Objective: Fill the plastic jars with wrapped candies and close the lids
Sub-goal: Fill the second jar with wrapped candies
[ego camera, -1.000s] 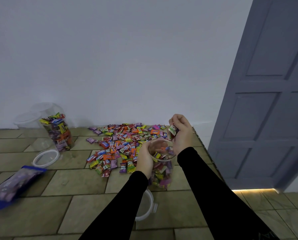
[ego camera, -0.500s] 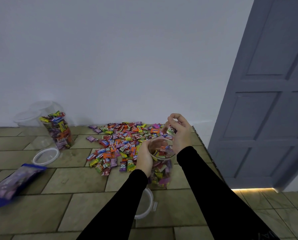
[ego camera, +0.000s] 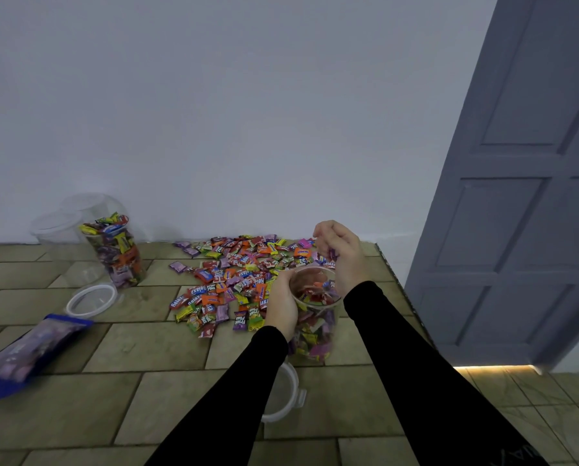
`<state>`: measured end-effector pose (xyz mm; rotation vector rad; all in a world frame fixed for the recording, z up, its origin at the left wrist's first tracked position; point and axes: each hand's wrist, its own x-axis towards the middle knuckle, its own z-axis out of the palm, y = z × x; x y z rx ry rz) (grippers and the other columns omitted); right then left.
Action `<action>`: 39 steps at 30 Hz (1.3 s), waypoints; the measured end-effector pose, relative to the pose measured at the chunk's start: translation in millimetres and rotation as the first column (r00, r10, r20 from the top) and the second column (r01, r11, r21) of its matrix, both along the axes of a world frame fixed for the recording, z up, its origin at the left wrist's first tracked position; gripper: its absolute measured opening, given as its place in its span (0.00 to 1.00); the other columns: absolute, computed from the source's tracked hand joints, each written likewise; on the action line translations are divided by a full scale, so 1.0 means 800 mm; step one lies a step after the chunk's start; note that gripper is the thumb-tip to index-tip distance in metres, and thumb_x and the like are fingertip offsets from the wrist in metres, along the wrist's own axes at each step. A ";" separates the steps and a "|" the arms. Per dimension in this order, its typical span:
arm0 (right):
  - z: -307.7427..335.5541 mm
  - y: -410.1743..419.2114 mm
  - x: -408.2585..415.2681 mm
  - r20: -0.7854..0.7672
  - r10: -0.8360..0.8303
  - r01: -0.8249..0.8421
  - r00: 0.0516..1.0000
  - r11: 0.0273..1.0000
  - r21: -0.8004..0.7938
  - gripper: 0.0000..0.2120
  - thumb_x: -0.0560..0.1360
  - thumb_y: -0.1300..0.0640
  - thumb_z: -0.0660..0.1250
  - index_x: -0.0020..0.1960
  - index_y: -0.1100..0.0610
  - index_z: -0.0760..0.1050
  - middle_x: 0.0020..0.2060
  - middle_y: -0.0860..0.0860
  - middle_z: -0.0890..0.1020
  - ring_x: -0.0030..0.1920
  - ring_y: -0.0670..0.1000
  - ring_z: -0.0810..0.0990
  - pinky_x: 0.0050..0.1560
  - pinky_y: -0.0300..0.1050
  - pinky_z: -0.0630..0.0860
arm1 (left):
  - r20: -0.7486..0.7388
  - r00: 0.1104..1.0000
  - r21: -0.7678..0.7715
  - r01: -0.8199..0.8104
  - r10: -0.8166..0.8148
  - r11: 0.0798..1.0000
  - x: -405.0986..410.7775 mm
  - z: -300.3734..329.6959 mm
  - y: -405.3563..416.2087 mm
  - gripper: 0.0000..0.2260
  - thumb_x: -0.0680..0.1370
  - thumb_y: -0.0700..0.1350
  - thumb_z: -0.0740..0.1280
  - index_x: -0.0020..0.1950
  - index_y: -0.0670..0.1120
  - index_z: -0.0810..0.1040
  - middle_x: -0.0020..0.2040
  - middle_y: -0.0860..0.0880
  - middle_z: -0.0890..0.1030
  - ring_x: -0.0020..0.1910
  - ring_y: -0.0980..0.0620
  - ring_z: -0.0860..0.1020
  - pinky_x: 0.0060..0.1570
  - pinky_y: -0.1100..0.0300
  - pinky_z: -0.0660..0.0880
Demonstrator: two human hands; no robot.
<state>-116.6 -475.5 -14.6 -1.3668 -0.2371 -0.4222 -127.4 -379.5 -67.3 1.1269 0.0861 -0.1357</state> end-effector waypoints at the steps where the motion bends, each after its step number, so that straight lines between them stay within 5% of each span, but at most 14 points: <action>1: 0.001 0.000 0.000 -0.007 0.015 -0.015 1.000 0.999 -0.031 0.11 0.72 0.52 0.62 0.36 0.59 0.74 0.25 0.49 0.63 0.28 0.46 0.62 0.32 0.34 0.62 | 0.006 1.000 0.000 -0.002 0.002 1.000 -0.001 0.001 0.000 0.24 0.82 0.46 0.50 0.40 0.44 0.85 0.40 0.45 0.85 0.41 0.48 0.81 0.41 0.59 0.77; 5: 0.003 0.002 -0.001 -0.046 0.125 -0.128 0.991 0.990 -0.053 0.05 0.68 0.57 0.66 0.40 0.59 0.75 0.25 0.44 0.69 0.26 0.44 0.70 0.31 0.33 0.69 | 0.035 0.999 0.029 0.006 -0.007 1.000 -0.005 0.004 0.000 0.22 0.83 0.44 0.51 0.40 0.42 0.81 0.33 0.48 0.84 0.33 0.53 0.81 0.34 0.65 0.77; 11: 0.002 0.002 -0.003 -0.031 0.109 -0.111 0.994 0.991 -0.077 0.07 0.67 0.54 0.66 0.40 0.58 0.76 0.26 0.49 0.74 0.27 0.47 0.70 0.30 0.34 0.66 | 0.082 0.996 0.048 0.019 -0.023 0.999 -0.004 0.004 0.002 0.21 0.83 0.43 0.50 0.41 0.42 0.80 0.32 0.51 0.84 0.31 0.57 0.81 0.31 0.69 0.75; 16: 0.008 0.002 -0.001 -0.103 -0.004 0.011 0.995 0.998 0.066 0.09 0.71 0.53 0.62 0.39 0.58 0.75 0.25 0.51 0.76 0.24 0.51 0.72 0.28 0.39 0.65 | 0.027 0.998 0.064 0.052 -0.054 0.997 0.000 0.000 0.006 0.21 0.82 0.45 0.51 0.47 0.40 0.82 0.39 0.47 0.85 0.39 0.52 0.82 0.38 0.66 0.77; 21: 0.021 -0.018 0.020 -0.236 -0.045 0.088 0.971 0.980 0.176 0.12 0.79 0.56 0.58 0.40 0.57 0.74 0.25 0.48 0.74 0.24 0.49 0.71 0.27 0.40 0.62 | -0.004 0.994 0.090 0.112 -0.112 0.990 0.006 -0.005 0.021 0.23 0.83 0.50 0.52 0.59 0.36 0.80 0.54 0.37 0.82 0.53 0.41 0.80 0.59 0.50 0.73; 25: 0.001 -0.032 0.040 -0.343 -0.113 0.149 0.933 0.985 0.081 0.14 0.81 0.56 0.55 0.40 0.57 0.74 0.29 0.49 0.73 0.23 0.46 0.70 0.23 0.36 0.64 | 0.101 0.986 0.304 0.100 -0.136 0.947 0.023 -0.007 0.033 0.19 0.84 0.50 0.53 0.55 0.43 0.82 0.51 0.45 0.85 0.47 0.48 0.83 0.43 0.58 0.77; 28: -0.033 -0.039 0.053 -0.396 -0.201 0.191 0.896 0.979 -0.066 0.13 0.80 0.58 0.56 0.41 0.57 0.74 0.31 0.50 0.74 0.27 0.46 0.70 0.27 0.35 0.66 | 0.143 0.983 0.462 0.039 -0.118 0.886 0.043 -0.007 0.039 0.13 0.83 0.46 0.58 0.54 0.45 0.81 0.51 0.48 0.83 0.45 0.56 0.82 0.48 0.61 0.79; 31: -0.070 -0.042 0.070 -0.421 -0.256 0.179 0.870 0.960 -0.213 0.11 0.80 0.57 0.58 0.41 0.58 0.73 0.33 0.48 0.73 0.33 0.46 0.70 0.36 0.40 0.67 | 0.158 0.975 0.654 0.016 -0.158 0.756 0.071 -0.021 0.044 0.07 0.82 0.44 0.61 0.52 0.48 0.79 0.58 0.48 0.79 0.53 0.50 0.80 0.58 0.49 0.77; 35: -0.118 -0.044 0.100 -0.385 -0.278 0.080 0.880 0.886 -0.457 0.08 0.79 0.54 0.62 0.41 0.53 0.74 0.38 0.49 0.77 0.42 0.52 0.77 0.48 0.52 0.75 | 0.182 0.954 0.925 -0.083 -0.240 0.370 0.103 -0.046 0.052 0.09 0.81 0.50 0.62 0.60 0.52 0.75 0.67 0.48 0.69 0.68 0.47 0.65 0.68 0.51 0.64; 39: -0.150 -0.044 0.127 -0.254 -0.352 -0.030 0.901 0.533 -0.846 0.06 0.78 0.51 0.61 0.54 0.50 0.73 0.55 0.52 0.74 0.59 0.52 0.72 0.61 0.51 0.70 | 0.163 0.953 0.986 -0.146 -0.257 0.081 0.120 -0.059 0.050 0.19 0.80 0.57 0.60 0.69 0.52 0.68 0.71 0.46 0.62 0.71 0.45 0.58 0.67 0.46 0.58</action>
